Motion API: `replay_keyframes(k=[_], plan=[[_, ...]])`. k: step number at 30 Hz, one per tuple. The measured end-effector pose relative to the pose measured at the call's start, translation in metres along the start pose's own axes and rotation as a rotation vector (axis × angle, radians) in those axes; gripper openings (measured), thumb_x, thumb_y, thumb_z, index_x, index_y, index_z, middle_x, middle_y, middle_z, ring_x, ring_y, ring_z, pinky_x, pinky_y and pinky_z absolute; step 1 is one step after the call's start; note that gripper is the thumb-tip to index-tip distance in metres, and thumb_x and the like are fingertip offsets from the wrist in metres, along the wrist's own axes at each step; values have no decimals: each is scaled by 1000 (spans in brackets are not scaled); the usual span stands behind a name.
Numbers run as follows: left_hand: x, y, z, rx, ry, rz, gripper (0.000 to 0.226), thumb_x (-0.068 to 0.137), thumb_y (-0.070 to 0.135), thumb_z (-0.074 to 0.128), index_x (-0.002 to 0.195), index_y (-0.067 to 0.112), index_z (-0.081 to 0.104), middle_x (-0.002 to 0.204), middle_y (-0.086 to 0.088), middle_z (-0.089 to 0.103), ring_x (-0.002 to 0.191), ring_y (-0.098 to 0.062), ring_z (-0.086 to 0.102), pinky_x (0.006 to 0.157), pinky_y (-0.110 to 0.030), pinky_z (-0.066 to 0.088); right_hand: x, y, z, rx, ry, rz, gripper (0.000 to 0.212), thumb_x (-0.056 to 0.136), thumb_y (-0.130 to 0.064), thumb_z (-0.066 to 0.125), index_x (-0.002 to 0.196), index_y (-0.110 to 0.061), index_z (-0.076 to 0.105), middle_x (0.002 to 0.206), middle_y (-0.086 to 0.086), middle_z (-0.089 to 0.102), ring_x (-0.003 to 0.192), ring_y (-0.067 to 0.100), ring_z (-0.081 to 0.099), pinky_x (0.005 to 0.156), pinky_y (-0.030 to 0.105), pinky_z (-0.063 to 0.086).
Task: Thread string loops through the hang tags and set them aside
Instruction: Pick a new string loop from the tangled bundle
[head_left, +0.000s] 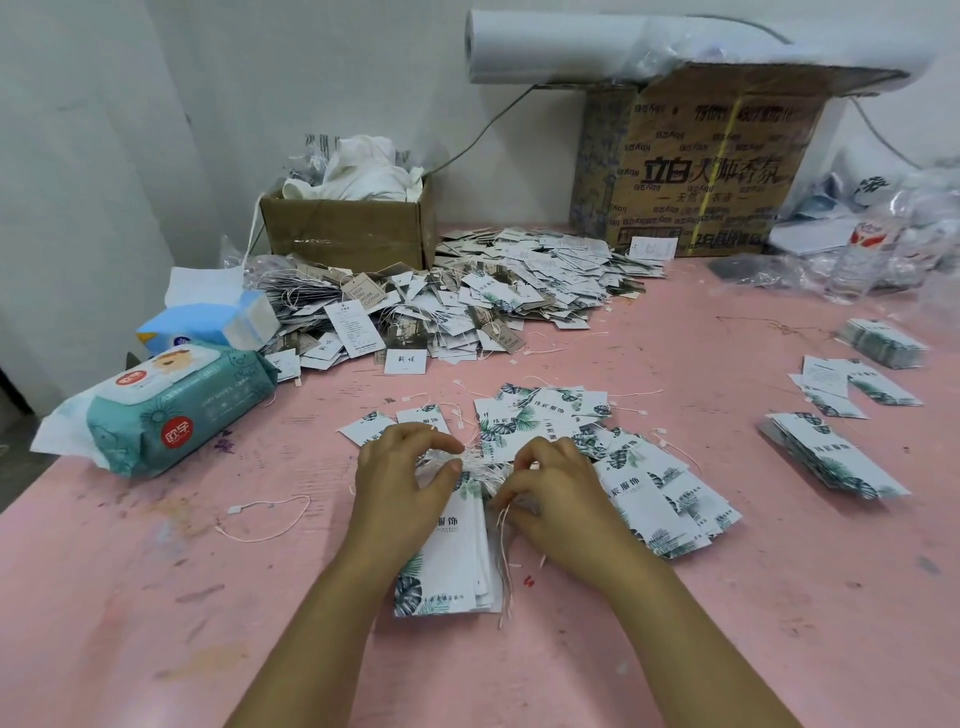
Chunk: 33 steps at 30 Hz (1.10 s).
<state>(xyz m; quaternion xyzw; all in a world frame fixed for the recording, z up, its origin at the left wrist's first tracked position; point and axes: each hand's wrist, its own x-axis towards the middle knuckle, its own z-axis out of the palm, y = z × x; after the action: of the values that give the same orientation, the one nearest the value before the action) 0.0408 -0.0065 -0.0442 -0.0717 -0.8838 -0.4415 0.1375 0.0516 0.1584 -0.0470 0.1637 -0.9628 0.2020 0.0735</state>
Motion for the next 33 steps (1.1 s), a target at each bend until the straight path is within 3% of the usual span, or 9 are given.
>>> replay_keyframes(k=[2, 8, 13, 16, 20, 24, 28, 33], plan=[[-1, 1, 0, 18, 4, 10, 26, 82, 19, 67, 78, 43, 58, 109, 11, 45, 114, -11, 29, 85, -16, 18, 1, 1, 0, 71, 39, 6, 16, 84, -23, 64, 96, -28, 73, 96, -10, 42, 97, 13, 34, 84, 23, 26], [-4, 3, 0, 86, -28, 68, 32, 81, 23, 69, 72, 52, 56, 114, 18, 41, 119, -9, 22, 98, -26, 18, 2, 2, 0, 279, 235, 20, 15, 83, -15, 67, 95, -18, 75, 76, -13, 45, 81, 8, 42, 72, 20, 29], [-4, 5, 1, 133, -76, 55, 28, 82, 27, 67, 74, 52, 57, 119, 21, 37, 120, -5, 18, 95, -24, 14, 0, 2, 0, 634, 281, 132, 18, 87, -13, 62, 88, -29, 70, 53, -12, 58, 51, 3, 51, 54, 18, 42], [-5, 6, 1, 129, -72, 66, 27, 81, 30, 69, 76, 54, 56, 119, 22, 36, 118, -3, 18, 92, -23, 13, -1, -2, -1, 738, 257, 102, 28, 89, -9, 59, 84, -35, 65, 60, -19, 63, 59, -2, 56, 58, 13, 43], [-5, 5, 3, 142, -86, 116, 31, 78, 37, 70, 81, 61, 50, 119, 22, 34, 115, 2, 16, 86, -16, 9, -1, -7, -3, 769, 242, 45, 20, 89, -10, 59, 89, -27, 70, 78, -17, 68, 75, -2, 61, 66, 14, 47], [-6, 1, 8, 167, -69, 122, 23, 78, 37, 70, 85, 55, 56, 117, 19, 34, 115, -3, 17, 84, -16, 9, -3, -11, -5, 837, 222, 7, 20, 90, -12, 58, 89, -30, 68, 89, -6, 70, 86, 11, 65, 76, 30, 53], [-6, -1, 12, 155, -53, 115, 15, 77, 35, 71, 90, 42, 68, 114, 16, 33, 110, -4, 20, 82, -17, 11, -5, -14, -6, 867, 183, -42, 20, 92, -18, 54, 92, -32, 68, 90, 4, 71, 85, 19, 65, 77, 33, 51], [-5, 3, 8, 51, -45, 134, 34, 78, 31, 72, 77, 59, 53, 115, 18, 35, 107, -3, 20, 91, -24, 17, -5, -15, -8, 1017, 138, -44, 20, 90, -22, 49, 91, -23, 69, 78, -3, 67, 75, 7, 60, 75, 27, 49]])
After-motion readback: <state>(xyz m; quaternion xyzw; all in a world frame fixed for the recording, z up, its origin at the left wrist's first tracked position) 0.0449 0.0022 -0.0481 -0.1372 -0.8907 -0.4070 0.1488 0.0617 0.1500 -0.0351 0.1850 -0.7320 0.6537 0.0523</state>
